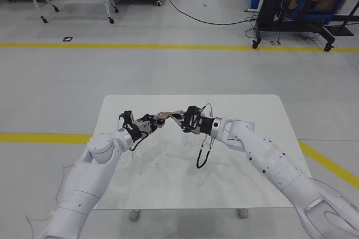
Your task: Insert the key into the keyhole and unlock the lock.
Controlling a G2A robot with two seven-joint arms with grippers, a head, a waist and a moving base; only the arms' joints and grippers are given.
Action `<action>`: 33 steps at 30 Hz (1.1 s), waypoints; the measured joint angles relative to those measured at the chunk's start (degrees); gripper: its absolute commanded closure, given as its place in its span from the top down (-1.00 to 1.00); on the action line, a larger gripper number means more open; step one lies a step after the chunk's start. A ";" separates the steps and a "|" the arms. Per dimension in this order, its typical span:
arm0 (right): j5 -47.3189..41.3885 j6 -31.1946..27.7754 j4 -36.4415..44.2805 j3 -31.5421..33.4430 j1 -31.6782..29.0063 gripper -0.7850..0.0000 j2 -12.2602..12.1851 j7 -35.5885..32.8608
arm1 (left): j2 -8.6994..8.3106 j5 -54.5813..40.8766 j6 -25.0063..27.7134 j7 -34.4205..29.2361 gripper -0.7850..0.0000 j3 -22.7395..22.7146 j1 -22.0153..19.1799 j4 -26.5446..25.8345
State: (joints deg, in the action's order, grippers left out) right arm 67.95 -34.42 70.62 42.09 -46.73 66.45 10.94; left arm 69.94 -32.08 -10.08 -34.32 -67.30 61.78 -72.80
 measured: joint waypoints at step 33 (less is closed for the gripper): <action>-0.96 -8.27 -3.25 15.61 -2.66 1.00 -3.19 8.10 | 4.29 24.56 -10.77 8.21 -0.91 19.78 -7.65 4.37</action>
State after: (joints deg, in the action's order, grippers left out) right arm 67.00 -42.69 67.38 57.70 -49.39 63.26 19.04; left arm 74.24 -7.51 -20.84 -26.11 -47.52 54.13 -68.43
